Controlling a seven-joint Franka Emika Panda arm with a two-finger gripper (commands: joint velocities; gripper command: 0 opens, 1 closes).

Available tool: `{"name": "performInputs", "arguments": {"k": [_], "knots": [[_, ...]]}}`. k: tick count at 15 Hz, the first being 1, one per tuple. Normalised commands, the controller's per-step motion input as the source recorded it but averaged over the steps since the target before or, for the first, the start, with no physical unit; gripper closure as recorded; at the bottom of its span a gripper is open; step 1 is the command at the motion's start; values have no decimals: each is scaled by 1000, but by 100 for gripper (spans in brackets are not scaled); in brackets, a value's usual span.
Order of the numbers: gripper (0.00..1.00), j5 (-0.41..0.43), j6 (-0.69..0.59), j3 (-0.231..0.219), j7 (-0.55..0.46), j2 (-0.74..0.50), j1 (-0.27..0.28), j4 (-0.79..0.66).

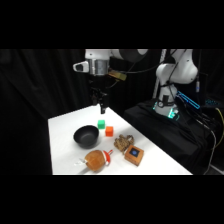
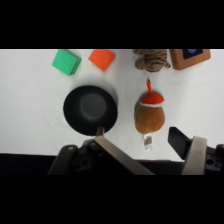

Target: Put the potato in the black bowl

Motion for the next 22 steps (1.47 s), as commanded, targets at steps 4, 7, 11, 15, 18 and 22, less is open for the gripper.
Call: {"name": "performInputs", "arguments": {"k": [4, 7, 11, 15, 18, 22], "knots": [[0, 59, 55, 16, -28, 141, -14, 79], [0, 92, 112, 43, -25, 292, 14, 217], [0, 44, 105, 59, 33, 434, 65, 401], [0, -42, 141, 8, 74, 608, 86, 556], [0, -69, 100, -49, 72, 652, 75, 605], [0, -55, 39, -67, 57, 555, 79, 536]]}}
